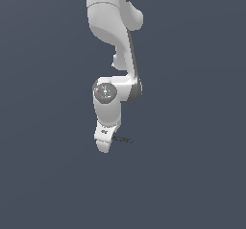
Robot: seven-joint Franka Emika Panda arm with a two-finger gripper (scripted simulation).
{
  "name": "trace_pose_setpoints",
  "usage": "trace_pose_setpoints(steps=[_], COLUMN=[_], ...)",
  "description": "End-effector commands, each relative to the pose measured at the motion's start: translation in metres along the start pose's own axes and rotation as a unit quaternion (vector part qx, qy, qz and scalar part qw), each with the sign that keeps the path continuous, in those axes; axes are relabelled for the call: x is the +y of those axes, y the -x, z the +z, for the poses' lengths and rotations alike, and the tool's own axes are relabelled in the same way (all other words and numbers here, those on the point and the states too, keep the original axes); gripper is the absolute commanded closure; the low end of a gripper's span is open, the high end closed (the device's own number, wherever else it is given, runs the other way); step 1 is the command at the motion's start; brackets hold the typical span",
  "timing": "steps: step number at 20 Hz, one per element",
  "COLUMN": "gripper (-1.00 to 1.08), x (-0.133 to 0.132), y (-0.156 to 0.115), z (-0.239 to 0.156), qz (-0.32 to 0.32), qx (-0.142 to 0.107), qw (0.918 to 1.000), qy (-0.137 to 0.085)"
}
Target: Pick up the object and move it to a goal position.
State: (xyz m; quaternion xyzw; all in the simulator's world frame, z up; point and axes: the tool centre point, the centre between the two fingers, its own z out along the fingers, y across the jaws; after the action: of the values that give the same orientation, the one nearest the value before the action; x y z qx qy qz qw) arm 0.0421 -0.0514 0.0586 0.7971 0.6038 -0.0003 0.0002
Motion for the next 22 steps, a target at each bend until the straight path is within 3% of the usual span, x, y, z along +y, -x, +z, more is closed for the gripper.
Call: trace_pose_setpoints(steps=[1, 20, 21, 22], gripper=[-0.92, -0.92, 1.08, 1.08], x=[0.0, 0.0, 0.0, 0.0], y=[0.0, 0.0, 0.0, 0.0], z=[0.001, 0.051, 0.051, 0.051], qz=[-0.005, -0.006, -0.006, -0.006], qx=[0.0, 0.0, 0.0, 0.0], qw=[1.0, 1.0, 1.0, 1.0], qy=[0.0, 0.0, 0.0, 0.0])
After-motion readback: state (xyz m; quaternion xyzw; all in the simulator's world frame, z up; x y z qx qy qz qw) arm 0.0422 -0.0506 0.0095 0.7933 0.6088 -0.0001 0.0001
